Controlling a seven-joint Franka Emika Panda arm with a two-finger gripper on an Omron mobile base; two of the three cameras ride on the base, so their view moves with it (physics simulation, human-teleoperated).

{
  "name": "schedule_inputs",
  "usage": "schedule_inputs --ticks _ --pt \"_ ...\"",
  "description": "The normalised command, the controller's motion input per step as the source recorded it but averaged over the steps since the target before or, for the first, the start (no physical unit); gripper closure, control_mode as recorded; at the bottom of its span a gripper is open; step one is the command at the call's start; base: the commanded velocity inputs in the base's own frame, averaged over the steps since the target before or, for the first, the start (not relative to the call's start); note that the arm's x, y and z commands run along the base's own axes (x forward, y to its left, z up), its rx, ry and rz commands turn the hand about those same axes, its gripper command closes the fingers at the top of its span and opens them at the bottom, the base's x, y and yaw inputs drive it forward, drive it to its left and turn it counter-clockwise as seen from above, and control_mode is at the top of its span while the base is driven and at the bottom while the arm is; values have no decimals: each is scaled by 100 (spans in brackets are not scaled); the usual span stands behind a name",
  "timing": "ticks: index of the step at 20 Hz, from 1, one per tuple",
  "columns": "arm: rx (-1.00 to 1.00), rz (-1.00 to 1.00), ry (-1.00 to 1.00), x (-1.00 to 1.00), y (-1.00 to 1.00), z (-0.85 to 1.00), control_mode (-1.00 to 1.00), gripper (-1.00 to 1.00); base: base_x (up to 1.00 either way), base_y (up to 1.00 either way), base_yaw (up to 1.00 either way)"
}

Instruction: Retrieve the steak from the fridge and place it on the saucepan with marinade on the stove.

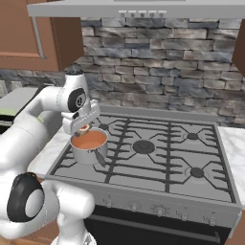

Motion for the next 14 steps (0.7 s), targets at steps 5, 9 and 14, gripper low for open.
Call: schedule_inputs --ticks 5,9,14 --pt "0 0 0 27 0 -2 -100 100 0 0 0" --pt "0 0 0 22 0 -14 -100 100 0 0 0" --pt "0 0 0 9 0 -27 -100 100 0 0 0"
